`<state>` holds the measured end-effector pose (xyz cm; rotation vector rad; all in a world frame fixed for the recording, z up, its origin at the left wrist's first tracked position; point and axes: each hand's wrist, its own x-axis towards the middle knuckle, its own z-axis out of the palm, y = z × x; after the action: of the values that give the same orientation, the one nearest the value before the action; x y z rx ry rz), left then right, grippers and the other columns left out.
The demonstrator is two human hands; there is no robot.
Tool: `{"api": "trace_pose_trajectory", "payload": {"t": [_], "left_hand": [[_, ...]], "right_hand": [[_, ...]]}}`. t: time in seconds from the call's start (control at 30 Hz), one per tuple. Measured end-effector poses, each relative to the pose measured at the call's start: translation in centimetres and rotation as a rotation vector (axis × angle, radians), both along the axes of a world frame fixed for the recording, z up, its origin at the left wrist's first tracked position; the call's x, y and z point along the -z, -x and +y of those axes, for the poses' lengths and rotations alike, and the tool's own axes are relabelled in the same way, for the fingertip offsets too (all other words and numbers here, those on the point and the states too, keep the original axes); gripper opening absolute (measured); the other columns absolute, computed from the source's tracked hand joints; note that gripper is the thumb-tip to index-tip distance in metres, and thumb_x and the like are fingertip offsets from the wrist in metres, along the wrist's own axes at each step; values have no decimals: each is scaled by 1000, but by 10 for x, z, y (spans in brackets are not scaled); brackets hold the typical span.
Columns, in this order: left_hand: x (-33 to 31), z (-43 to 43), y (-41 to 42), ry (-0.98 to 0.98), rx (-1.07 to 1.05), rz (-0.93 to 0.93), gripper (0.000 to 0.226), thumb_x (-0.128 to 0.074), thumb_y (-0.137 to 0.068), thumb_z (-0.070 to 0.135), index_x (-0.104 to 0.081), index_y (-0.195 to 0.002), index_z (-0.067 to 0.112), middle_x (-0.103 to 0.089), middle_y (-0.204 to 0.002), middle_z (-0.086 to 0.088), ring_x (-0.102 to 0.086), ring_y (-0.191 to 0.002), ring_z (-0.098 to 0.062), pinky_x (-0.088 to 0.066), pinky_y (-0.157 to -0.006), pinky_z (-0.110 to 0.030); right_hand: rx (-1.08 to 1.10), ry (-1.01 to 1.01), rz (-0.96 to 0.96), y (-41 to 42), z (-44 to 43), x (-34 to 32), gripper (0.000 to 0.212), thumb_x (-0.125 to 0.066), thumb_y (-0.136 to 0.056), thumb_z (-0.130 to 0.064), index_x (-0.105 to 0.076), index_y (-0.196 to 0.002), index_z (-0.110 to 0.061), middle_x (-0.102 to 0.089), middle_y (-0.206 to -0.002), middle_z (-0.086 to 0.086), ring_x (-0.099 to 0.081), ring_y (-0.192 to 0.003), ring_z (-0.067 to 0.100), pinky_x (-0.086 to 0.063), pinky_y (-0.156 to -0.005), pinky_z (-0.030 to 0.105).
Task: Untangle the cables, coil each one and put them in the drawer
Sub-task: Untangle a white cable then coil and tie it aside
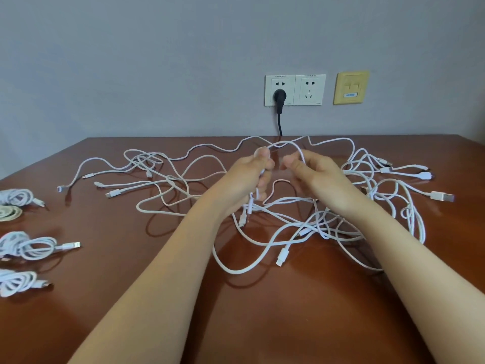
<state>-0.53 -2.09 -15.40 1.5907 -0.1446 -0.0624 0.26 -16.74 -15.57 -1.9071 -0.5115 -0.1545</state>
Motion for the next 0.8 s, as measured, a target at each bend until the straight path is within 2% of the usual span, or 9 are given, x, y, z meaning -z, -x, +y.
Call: {"api": "trace_pose_trajectory", "payload": {"t": [0.1, 0.2, 0.33, 0.5, 0.57, 0.63, 0.7, 0.8], "left_hand": [[-1, -2, 2, -18, 59, 9, 40, -25, -101, 39, -40, -73, 15, -29, -39, 9, -29, -35, -5, -33, -38, -16], [-1, -1, 4, 15, 90, 27, 40, -25, -101, 39, -38, -72, 16, -28, -39, 10, -28, -37, -6, -34, -43, -17], [0, -2, 5, -10, 126, 49, 40, -24, -101, 39, -37, -71, 16, -30, -41, 9, -29, -43, -8, -30, -55, -24], [0, -2, 7, -30, 164, 56, 40, -23, -101, 38, -36, -71, 17, -31, -43, 8, -32, -47, -8, -31, -58, -23], [-1, -1, 7, -18, 172, 35, 40, -22, -102, 37, -36, -71, 16, -31, -42, 9, -37, -55, -11, -35, -60, -19], [-2, 0, 8, 34, 187, 26, 39, -22, -101, 36, -36, -71, 15, -29, -40, 10, -43, -57, -11, -40, -57, -16], [-3, 1, 8, 82, 188, 41, 38, -24, -101, 37, -35, -73, 15, -28, -40, 10, -42, -45, -7, -39, -47, -16], [-2, 2, 9, 39, 151, 57, 38, -25, -101, 42, -34, -73, 17, -25, -42, 10, -20, -34, -3, -21, -33, -14]], "right_hand": [[24, -94, -86, 3, 4, -4, 28, -40, -98, -31, -53, -77, -17, -42, -42, -10, -35, -39, 1, -30, -44, 11], [33, -108, -140, 4, 4, -7, 33, -41, -99, -23, -50, -67, -18, -40, -39, -12, -33, -37, 2, -26, -43, 9], [55, -160, -69, 2, 2, -7, 36, -40, -97, -13, -52, -63, -17, -40, -39, -12, -32, -37, 2, -27, -42, 13], [69, -172, -53, 2, 4, -7, 34, -37, -96, -10, -53, -67, -17, -42, -39, -10, -33, -36, 2, -28, -41, 13], [72, -181, -49, 2, 4, -7, 34, -37, -96, -11, -53, -66, -16, -42, -38, -10, -33, -36, 3, -29, -41, 14], [70, -178, -52, 3, 4, -7, 35, -37, -96, -12, -53, -66, -17, -41, -38, -9, -33, -37, 3, -29, -41, 14], [64, -163, -60, 3, 5, -6, 35, -37, -96, -12, -52, -65, -18, -42, -38, -9, -33, -37, 4, -29, -41, 14], [58, -160, -60, 3, 7, -4, 34, -39, -96, -13, -52, -66, -18, -42, -38, -9, -34, -37, 4, -28, -41, 13]]}}
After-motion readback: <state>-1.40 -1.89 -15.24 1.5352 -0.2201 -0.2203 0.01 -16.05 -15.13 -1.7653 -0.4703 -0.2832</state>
